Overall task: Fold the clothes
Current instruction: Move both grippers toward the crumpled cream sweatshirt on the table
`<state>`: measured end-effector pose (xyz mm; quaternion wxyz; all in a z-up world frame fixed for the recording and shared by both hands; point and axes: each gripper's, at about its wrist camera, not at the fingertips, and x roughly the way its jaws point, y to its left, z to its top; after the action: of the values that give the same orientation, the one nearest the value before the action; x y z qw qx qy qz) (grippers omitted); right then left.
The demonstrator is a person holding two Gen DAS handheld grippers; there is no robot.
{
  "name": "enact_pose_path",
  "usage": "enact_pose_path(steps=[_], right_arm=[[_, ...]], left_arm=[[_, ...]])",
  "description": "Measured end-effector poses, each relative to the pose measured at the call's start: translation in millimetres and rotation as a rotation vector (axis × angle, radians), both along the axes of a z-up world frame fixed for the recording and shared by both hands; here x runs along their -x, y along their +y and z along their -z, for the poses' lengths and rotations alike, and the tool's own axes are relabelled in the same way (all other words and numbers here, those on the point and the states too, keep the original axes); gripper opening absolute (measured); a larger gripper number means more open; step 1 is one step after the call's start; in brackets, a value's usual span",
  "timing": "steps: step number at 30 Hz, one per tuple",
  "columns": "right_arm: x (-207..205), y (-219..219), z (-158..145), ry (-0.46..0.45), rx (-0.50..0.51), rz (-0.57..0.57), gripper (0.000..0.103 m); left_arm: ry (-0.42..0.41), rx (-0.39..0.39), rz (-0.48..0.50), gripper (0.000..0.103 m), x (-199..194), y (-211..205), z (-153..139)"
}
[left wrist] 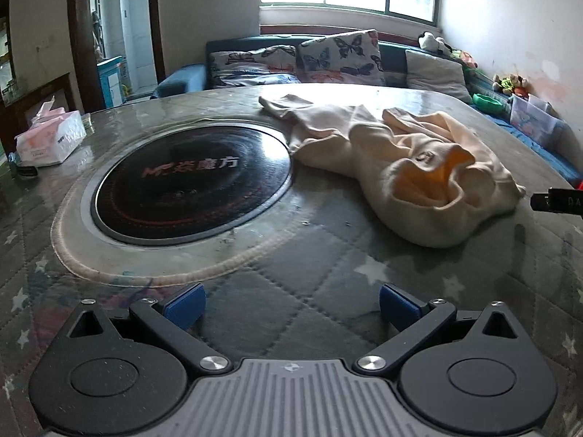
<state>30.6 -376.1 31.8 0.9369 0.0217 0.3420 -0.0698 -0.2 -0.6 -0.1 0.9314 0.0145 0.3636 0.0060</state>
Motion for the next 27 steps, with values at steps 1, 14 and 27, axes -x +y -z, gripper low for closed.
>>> enact_pose_path(steps=[1, 14, 27], right_arm=[[-2.0, 4.1, -1.4, 0.001, -0.009, 0.0, 0.103], [39.2, 65.9, -26.8, -0.047, -0.022, -0.12, 0.103], [75.9, 88.2, -33.2, -0.068, -0.014, -0.205, 0.103]], left_arm=[[0.0, -0.005, 0.002, 0.103, 1.0, -3.0, 0.5], [0.026, 0.006, 0.044, 0.103, 12.7, -27.3, -1.3], [0.048, -0.001, 0.037, 0.103, 17.0, -31.2, -1.5]])
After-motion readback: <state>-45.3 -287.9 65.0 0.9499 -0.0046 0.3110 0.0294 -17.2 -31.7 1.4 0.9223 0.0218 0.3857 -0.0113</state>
